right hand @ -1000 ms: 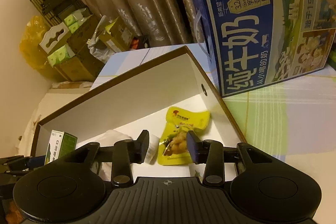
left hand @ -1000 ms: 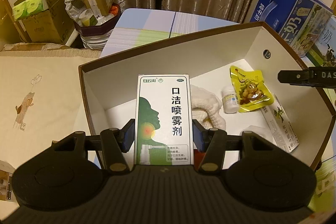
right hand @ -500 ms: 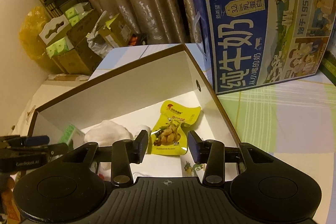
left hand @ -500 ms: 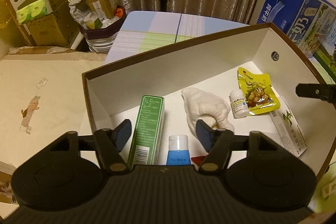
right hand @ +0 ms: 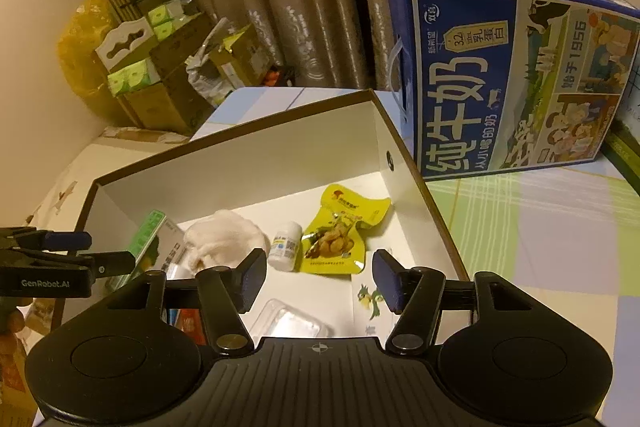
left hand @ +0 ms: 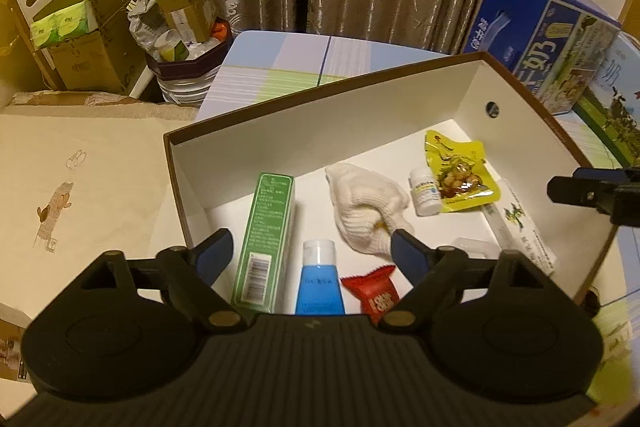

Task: Organize objects
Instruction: 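Release the spray box with the left gripper while the right releases the yellow packet inside, then withdraw both grippers from the brown box toward the remaining table items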

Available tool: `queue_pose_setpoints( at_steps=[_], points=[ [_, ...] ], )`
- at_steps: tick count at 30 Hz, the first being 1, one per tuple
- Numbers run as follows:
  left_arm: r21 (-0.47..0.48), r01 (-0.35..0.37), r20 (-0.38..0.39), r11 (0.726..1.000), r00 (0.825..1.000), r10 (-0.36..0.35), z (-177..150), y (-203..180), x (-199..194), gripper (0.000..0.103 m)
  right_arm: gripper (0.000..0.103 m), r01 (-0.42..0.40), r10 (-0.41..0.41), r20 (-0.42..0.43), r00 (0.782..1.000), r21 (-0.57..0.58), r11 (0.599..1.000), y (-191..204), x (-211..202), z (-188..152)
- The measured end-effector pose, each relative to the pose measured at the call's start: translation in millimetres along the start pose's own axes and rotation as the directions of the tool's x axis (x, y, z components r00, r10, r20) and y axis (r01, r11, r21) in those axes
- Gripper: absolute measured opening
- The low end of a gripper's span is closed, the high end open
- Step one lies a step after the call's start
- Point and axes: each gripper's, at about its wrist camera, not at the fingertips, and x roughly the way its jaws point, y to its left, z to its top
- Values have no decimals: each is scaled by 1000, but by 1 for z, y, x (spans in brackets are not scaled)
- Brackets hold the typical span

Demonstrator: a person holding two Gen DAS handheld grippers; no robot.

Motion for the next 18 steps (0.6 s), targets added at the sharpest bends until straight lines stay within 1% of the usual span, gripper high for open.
queue_pose_setpoints(
  at_steps=[5,7,18],
  points=[
    [-10,22,4,1000,1000,-22,-7,-5,-18,86,58,2,-2,11,1000,-6,1000,4,-13,-8],
    [-7,25,5,1000,1000,-25,-11,-8,-25,89,58,-4,4,19,1000,-2,1000,5,-19,-12],
    [4,73,1,997,997,-73,-38,-32,-64,90,59,-25,25,46,999,17,1000,13,-55,-36]
  ],
)
